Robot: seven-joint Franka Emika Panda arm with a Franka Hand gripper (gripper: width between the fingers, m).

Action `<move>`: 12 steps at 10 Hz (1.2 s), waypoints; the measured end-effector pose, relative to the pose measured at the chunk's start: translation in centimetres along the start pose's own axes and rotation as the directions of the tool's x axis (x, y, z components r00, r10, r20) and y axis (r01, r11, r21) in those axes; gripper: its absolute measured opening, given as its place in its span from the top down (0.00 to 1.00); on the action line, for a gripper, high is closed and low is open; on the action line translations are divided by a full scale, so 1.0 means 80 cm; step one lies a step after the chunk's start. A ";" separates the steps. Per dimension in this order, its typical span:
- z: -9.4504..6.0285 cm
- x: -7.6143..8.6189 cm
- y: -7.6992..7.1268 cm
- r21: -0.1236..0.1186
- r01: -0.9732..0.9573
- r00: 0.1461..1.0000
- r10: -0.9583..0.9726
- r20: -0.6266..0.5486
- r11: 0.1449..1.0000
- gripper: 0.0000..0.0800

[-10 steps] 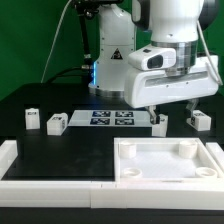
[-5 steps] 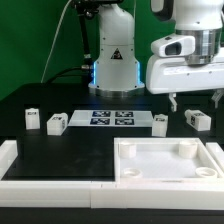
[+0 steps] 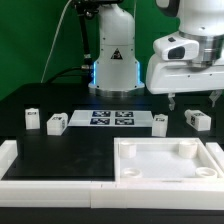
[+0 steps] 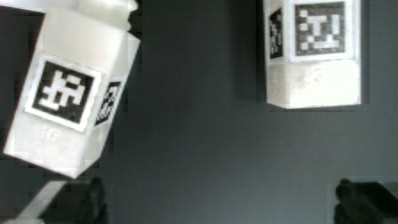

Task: Assemble one leg

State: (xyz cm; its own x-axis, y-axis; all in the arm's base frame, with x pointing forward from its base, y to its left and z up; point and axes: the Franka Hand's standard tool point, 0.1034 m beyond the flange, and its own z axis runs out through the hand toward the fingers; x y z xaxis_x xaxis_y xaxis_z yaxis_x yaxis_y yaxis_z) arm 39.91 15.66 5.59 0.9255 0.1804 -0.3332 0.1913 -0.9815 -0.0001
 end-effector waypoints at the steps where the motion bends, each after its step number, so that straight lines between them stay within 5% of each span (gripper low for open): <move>1: 0.005 0.002 -0.008 -0.019 0.034 0.998 -0.032 0.056 0.999 0.19; 6: 0.038 -0.024 -0.022 -0.030 0.057 0.856 -0.033 0.516 0.998 0.19; 12: 0.070 -0.042 -0.031 -0.055 0.037 0.807 0.002 0.591 0.998 0.19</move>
Offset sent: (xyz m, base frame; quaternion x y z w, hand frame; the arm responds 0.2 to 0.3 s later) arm -0.0204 0.0175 -0.0066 0.0239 -0.1731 -0.0043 0.9846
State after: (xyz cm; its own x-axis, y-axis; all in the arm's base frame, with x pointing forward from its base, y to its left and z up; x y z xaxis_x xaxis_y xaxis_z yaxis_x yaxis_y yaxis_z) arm 34.53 17.14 1.44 0.5537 0.1059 -0.8260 0.2435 -0.9691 0.0390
